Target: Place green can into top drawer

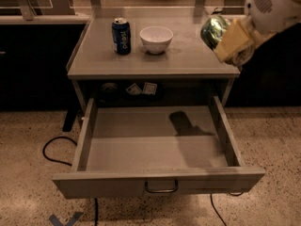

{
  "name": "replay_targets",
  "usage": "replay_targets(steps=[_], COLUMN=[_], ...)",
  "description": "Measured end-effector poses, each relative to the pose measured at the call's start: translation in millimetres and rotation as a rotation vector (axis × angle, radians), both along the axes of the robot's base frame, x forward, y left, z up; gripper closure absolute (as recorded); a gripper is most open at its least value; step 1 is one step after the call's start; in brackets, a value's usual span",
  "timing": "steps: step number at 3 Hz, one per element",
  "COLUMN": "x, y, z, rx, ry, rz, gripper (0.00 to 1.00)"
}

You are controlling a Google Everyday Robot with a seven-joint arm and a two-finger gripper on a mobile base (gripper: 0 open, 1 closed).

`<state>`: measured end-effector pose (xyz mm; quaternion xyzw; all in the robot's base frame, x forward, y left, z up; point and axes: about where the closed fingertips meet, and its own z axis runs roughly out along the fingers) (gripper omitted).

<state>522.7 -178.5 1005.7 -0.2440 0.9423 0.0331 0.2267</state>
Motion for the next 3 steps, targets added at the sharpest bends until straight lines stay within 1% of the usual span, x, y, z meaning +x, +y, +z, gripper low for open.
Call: replay_targets(steps=[1, 2, 3], x=[-15, -15, -19], y=[-14, -13, -10], z=[-34, -34, -49], rx=[-0.017, -0.017, -0.03], ry=[0.065, 0.065, 0.071], rz=[-0.028, -0.026, -0.031], gripper=[1.0, 1.0, 1.0])
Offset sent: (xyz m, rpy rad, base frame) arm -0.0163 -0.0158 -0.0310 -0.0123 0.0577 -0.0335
